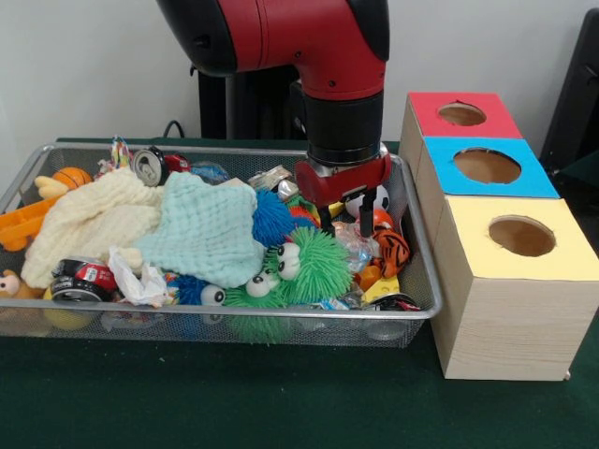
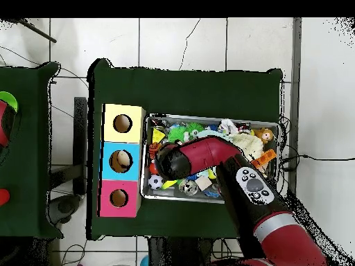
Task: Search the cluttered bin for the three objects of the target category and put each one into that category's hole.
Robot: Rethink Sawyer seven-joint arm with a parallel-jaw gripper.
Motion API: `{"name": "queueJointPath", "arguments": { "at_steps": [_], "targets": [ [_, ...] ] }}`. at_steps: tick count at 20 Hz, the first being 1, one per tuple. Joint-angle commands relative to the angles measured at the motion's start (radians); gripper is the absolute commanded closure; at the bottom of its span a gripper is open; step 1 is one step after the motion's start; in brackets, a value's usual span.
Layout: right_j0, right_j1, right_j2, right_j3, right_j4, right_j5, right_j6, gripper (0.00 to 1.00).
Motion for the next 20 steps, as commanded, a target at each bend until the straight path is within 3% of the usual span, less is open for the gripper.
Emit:
{"name": "queueJointPath", "arguments": {
  "at_steps": [1,20],
  "targets": [
    [-0.004,0.070,-0.039,-0.054,-0.122,-0.095,-0.013,0.00],
    [0.015,0.089,-0.066,-0.040,-0.155,-0.081,-0.024,0.00]
  ]
}}
